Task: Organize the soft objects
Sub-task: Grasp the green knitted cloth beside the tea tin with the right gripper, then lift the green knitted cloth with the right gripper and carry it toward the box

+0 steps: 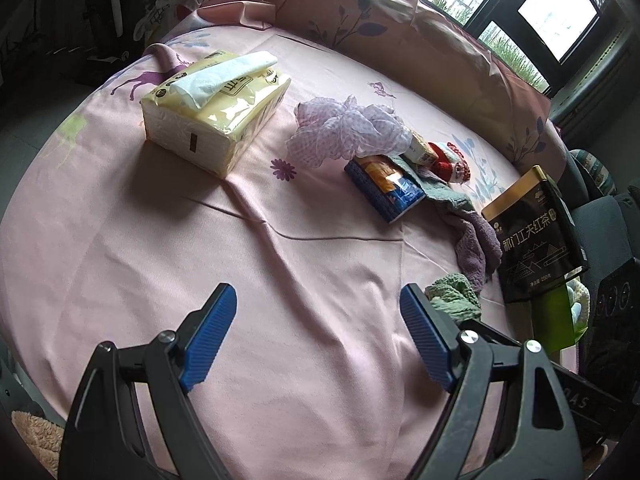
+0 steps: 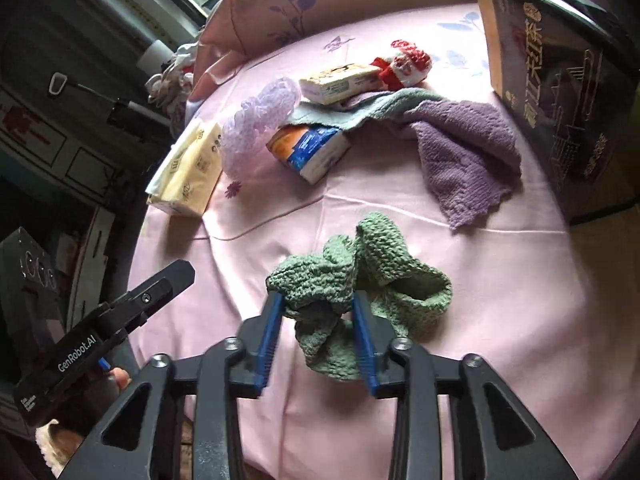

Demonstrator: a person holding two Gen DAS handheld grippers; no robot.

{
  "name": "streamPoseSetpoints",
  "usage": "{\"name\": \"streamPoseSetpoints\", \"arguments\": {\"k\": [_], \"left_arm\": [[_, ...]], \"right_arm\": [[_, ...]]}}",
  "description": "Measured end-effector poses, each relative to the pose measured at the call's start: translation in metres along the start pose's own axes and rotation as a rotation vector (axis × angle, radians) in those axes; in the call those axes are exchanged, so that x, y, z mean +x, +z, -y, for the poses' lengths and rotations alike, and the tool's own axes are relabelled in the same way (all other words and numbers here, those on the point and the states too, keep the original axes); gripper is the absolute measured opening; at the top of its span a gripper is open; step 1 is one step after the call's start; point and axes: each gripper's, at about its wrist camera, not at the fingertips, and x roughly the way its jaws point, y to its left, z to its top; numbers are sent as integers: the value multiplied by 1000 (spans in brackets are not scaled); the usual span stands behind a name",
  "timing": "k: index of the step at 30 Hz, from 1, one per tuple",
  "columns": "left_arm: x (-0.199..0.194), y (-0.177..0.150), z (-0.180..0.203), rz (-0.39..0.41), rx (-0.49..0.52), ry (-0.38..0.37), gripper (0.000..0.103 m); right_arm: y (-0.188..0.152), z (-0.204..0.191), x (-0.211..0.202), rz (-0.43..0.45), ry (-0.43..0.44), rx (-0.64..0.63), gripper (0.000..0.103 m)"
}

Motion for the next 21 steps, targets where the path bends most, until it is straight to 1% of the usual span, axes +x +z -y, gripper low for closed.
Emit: {"name": "streamPoseSetpoints", "arguments": {"k": [1, 4, 7, 10, 12, 14, 15, 17, 19, 21], "left_arm": [[2, -1, 0, -8, -1, 1, 83], [7, -4, 2, -33, -3, -8, 83], [12, -10, 12, -64, 21, -52, 83], [21, -21, 27, -110, 64, -90, 81], [26, -28, 38, -134, 106, -111, 73], [32, -34, 48, -148, 141, -125, 69], [35, -37, 51, -153, 151, -129, 63], [40, -40, 56, -167, 159, -130, 55], [42, -41, 60, -152, 171, -119, 48], [44, -41, 63, -164, 174, -151, 35]], "right_arm": [[0, 3, -4, 14, 18, 9, 73], [4, 12, -13, 42, 34, 40, 74], [6, 20, -17, 67, 28, 74, 74], [7, 24, -12, 61, 40, 101, 74], [8, 25, -6, 54, 37, 102, 74], [10, 24, 1, 46, 6, 97, 74], [10, 25, 4, 42, -15, 94, 74], [11, 27, 10, 35, -45, 97, 74], [11, 31, 16, 20, -47, 110, 74], [11, 33, 22, 5, -31, 123, 74]]}}
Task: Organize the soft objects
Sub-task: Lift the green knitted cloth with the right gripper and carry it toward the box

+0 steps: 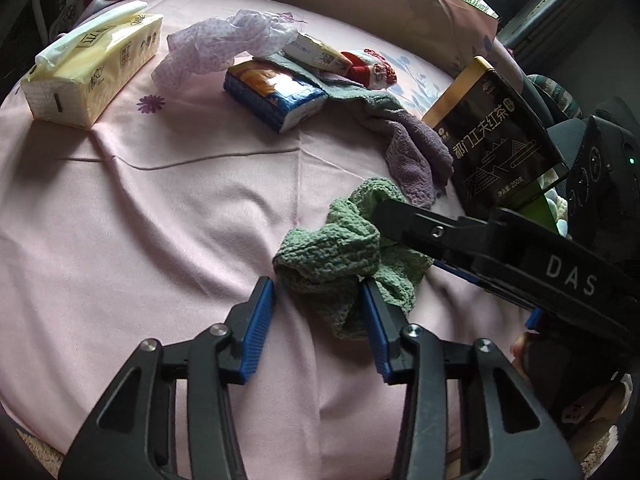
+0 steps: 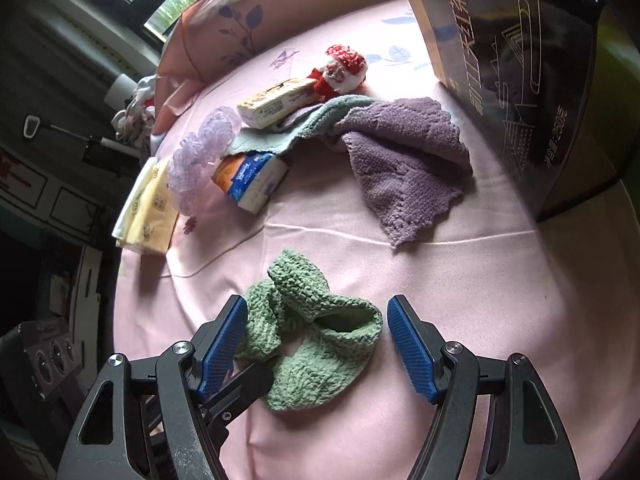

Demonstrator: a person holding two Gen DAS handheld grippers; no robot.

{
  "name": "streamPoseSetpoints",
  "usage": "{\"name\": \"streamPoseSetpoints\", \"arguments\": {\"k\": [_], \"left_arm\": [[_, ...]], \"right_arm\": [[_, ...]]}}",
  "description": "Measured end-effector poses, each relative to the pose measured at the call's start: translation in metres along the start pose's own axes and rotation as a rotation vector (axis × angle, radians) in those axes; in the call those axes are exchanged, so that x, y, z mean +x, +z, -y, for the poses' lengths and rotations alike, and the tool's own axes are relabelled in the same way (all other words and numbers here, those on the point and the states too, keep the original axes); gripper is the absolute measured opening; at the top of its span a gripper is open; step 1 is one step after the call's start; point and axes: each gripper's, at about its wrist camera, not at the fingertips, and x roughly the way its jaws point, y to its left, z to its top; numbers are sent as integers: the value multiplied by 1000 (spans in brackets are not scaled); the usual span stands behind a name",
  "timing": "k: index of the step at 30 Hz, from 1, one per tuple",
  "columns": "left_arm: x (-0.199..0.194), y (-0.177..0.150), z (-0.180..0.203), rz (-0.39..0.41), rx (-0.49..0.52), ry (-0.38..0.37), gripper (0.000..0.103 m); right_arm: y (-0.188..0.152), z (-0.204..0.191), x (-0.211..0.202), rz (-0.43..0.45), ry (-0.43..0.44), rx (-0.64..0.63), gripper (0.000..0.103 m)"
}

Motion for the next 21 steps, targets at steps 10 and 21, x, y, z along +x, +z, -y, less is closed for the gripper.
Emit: {"name": "streamPoseSetpoints", "arguments": {"k": [10, 21], "left_arm": [[14, 3, 5, -17, 3, -43, 13], [11, 3, 9, 5, 50, -18, 9]], "right_arm": [[-7, -12, 16, -45, 84, -24, 53], [-14, -20, 23, -50, 156, -38, 34]]}}
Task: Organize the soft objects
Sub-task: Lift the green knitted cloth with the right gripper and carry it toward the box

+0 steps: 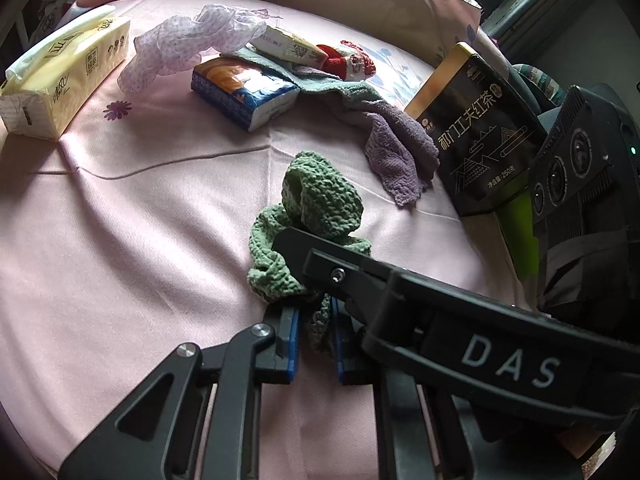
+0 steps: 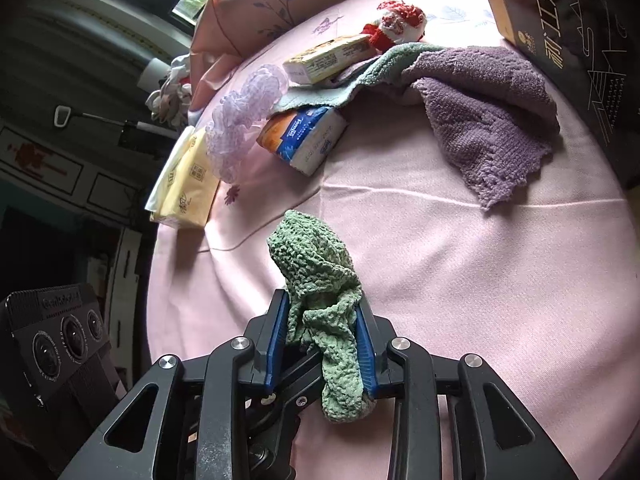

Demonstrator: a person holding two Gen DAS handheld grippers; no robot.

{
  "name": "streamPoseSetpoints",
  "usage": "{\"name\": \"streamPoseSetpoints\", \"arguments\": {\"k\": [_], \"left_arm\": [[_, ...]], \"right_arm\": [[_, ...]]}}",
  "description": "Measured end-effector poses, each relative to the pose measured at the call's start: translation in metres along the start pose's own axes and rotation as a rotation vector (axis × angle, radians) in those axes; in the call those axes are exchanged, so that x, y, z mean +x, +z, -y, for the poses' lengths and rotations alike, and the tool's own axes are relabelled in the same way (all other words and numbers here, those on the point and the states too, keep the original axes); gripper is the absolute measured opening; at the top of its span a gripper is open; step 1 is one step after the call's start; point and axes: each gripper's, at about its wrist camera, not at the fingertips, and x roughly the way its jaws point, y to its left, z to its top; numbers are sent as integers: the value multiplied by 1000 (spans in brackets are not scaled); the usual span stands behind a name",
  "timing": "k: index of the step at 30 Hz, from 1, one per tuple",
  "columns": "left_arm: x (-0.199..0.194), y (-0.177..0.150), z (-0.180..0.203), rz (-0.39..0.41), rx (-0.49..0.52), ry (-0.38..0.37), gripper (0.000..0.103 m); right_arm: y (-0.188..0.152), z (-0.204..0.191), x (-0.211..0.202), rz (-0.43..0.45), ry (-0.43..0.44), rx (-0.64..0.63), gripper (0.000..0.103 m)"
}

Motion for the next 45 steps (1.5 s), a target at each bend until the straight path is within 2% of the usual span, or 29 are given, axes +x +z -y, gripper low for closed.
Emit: {"name": "streamPoseSetpoints", "arguments": {"k": [16, 28, 37, 41, 45], "left_arm": [[-46, 6, 26, 172, 104, 18, 8], [-111, 36, 73, 352, 219, 14, 7], [-150, 54, 105, 470, 279, -24, 7], [-156, 58, 122, 494, 312, -42, 8], [-152, 55, 147, 527, 372, -55, 7]], "right_arm": [[-1, -31, -46, 175, 43, -96, 32], [20, -71, -125, 353, 93, -203, 32], [34, -94, -179, 469, 83, -282, 32], [37, -93, -197, 518, 68, -312, 32], [31, -76, -217, 598, 78, -309, 32]]}}
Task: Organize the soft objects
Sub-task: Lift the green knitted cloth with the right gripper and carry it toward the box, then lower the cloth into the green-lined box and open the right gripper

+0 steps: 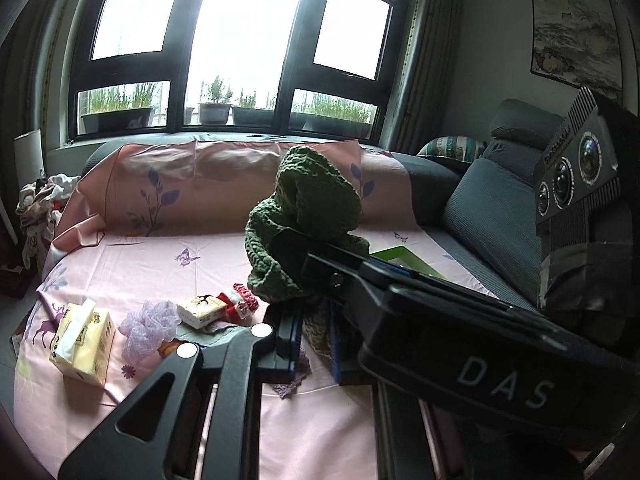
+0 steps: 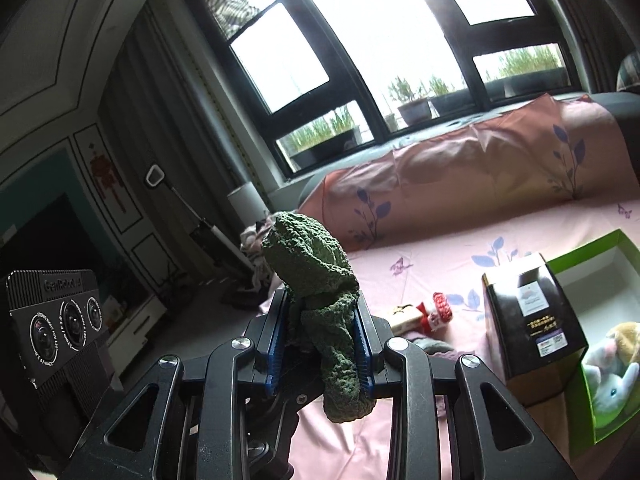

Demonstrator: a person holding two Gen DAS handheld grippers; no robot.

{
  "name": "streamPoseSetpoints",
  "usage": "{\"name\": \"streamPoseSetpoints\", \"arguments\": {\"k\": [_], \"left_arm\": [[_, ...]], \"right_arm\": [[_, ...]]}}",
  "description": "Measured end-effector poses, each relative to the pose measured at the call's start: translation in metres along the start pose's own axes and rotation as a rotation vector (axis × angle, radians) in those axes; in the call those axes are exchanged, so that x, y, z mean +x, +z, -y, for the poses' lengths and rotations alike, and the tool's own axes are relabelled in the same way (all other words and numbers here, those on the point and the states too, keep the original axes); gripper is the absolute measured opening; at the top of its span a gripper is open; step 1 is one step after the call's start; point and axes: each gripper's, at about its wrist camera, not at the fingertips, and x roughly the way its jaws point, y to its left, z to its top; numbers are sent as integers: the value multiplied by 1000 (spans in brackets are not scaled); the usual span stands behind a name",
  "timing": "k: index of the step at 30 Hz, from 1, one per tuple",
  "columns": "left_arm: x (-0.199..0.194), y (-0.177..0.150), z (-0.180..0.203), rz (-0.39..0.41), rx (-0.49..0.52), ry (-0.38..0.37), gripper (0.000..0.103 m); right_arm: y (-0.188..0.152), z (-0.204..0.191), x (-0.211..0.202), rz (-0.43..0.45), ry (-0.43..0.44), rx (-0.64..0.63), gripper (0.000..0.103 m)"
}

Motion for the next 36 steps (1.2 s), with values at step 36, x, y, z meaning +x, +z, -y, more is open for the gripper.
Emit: {"name": "streamPoseSetpoints", "arguments": {"k": [36], "left_arm": [[178, -5, 154, -293, 94, -319, 8]], "right_arm": [[4, 196, -87, 130, -432, 352, 32]]}}
